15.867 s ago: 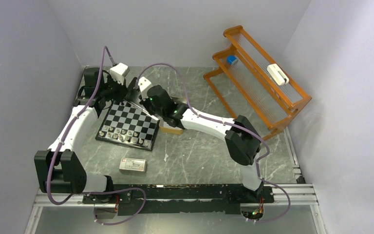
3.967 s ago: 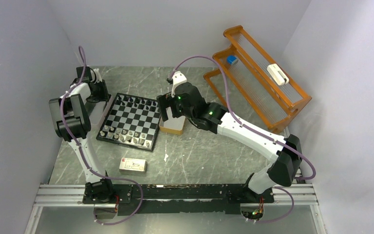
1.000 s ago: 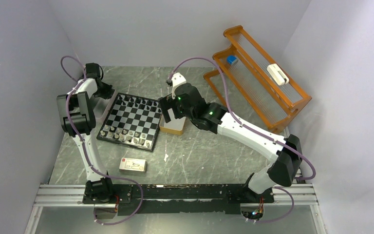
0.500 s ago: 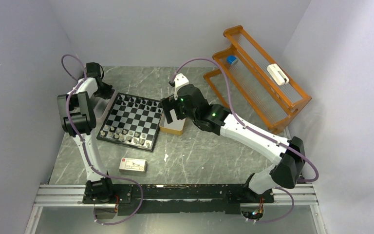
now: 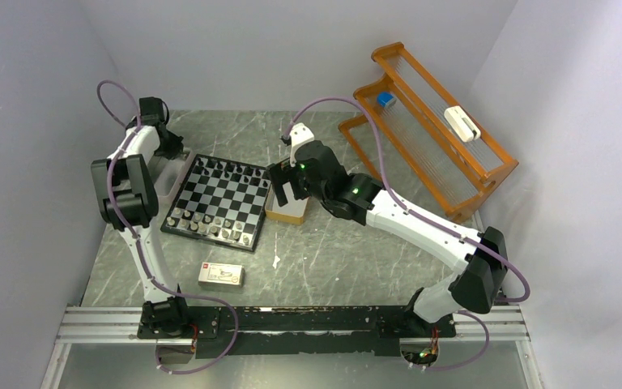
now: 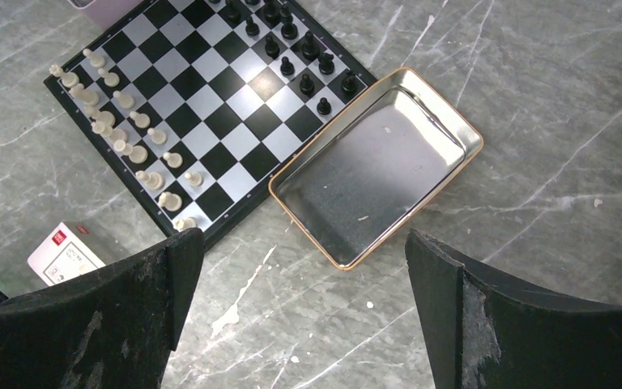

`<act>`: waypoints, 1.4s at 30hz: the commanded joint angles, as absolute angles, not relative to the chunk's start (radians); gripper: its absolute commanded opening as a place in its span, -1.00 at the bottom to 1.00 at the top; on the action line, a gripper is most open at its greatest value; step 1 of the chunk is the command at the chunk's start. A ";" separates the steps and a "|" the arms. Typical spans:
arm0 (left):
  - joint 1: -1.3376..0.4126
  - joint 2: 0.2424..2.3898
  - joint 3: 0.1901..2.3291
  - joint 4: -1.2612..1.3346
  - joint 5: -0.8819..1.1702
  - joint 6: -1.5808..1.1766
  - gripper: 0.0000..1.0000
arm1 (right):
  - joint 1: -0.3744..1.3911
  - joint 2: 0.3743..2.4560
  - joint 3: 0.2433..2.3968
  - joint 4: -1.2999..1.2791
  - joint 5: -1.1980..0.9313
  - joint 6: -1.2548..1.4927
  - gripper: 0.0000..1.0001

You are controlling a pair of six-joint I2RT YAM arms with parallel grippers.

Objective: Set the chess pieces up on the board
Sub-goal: Pick up the chess piece from the storage box, then place the chess piece on the chessboard.

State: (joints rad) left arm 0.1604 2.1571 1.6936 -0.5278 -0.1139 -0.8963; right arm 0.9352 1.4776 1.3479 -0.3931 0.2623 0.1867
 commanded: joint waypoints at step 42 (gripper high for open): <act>-0.497 0.991 0.719 -0.054 -0.169 -0.347 -0.90 | 0.937 0.709 0.898 -0.212 0.355 0.265 1.00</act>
State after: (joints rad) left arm -0.4622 1.0775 0.8719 -0.1673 -0.0635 -0.3218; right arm 0.9371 0.7544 0.9493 -0.2157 0.4294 0.2436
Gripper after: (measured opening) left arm 0.115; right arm 0.997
